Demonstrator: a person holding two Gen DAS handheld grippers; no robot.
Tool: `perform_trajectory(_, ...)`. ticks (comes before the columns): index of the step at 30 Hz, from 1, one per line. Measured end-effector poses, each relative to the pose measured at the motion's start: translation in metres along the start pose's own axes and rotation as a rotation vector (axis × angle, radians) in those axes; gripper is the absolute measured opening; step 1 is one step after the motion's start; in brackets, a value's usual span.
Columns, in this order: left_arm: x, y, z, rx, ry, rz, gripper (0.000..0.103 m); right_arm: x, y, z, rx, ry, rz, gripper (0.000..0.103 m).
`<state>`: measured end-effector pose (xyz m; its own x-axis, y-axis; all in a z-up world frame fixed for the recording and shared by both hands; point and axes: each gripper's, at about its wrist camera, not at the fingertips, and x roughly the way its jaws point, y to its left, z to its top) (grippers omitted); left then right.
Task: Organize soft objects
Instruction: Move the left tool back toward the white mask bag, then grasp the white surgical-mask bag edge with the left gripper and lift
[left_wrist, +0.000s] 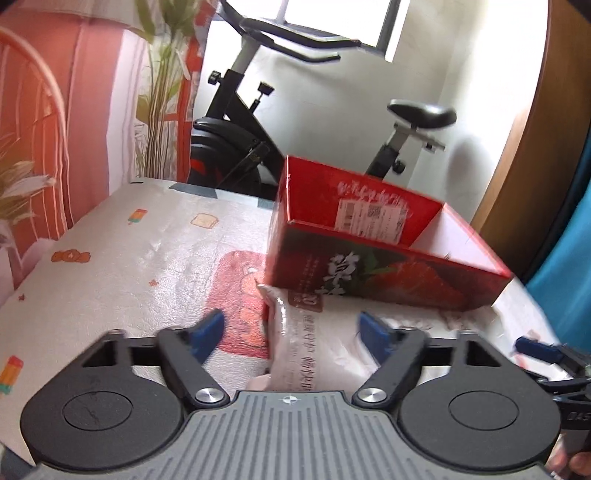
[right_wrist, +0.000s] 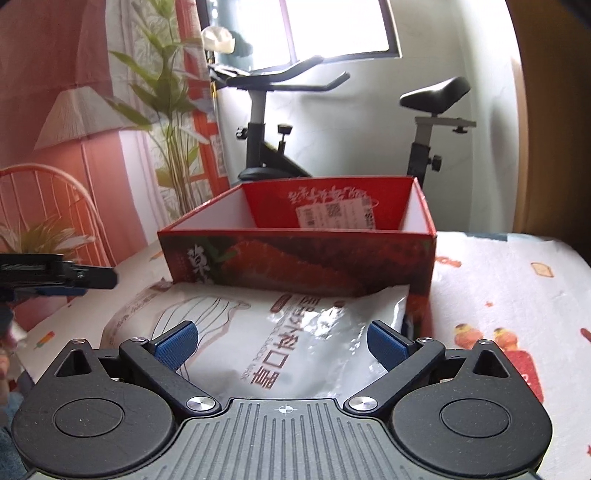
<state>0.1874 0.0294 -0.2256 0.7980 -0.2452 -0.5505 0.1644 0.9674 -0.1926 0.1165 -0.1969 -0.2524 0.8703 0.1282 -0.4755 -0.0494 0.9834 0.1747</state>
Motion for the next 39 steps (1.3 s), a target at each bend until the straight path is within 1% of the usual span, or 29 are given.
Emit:
perform_trajectory(2,0.009,0.0,0.001,0.013,0.028,0.02,0.066,0.003,0.002,-0.002,-0.003,0.014,-0.007,0.098)
perform_trajectory(3,0.013,0.002,0.0,-0.005,0.043,0.018,0.063,0.004,0.001,-0.003,0.001,0.019,-0.007,0.098)
perform_trajectory(4,0.017,0.006,0.0,-0.032,0.058,0.005,0.062,0.005,0.0,-0.003,0.008,0.023,-0.009,0.098)
perform_trajectory(6,0.024,0.011,-0.002,-0.067,0.084,-0.022,0.057,0.007,-0.004,-0.005,0.025,0.031,-0.014,0.098)
perform_trajectory(9,0.032,0.011,-0.006,-0.061,0.107,-0.036,0.054,0.009,-0.011,-0.006,0.055,0.045,-0.014,0.097)
perform_trajectory(15,0.042,0.011,-0.015,-0.059,0.141,-0.067,0.054,0.018,-0.018,-0.01,0.1,0.074,-0.015,0.097)
perform_trajectory(21,0.048,0.014,-0.023,-0.1,0.163,-0.103,0.055,0.023,-0.019,-0.011,0.091,0.085,-0.014,0.097)
perform_trajectory(28,0.053,0.013,-0.026,-0.104,0.171,-0.128,0.055,0.032,-0.018,-0.009,0.079,0.109,-0.019,0.097)
perform_trajectory(30,0.054,0.012,-0.028,-0.103,0.177,-0.14,0.059,0.034,-0.017,-0.009,0.074,0.116,-0.023,0.098)
perform_trajectory(31,0.055,0.012,-0.029,-0.101,0.18,-0.144,0.06,0.035,-0.017,-0.008,0.069,0.12,-0.027,0.098)
perform_trajectory(33,0.057,0.01,-0.03,-0.098,0.185,-0.148,0.06,0.038,-0.016,-0.008,0.059,0.128,-0.038,0.098)
perform_trajectory(39,0.058,0.01,-0.031,-0.104,0.197,-0.155,0.06,0.045,-0.016,-0.008,0.055,0.146,-0.035,0.101)
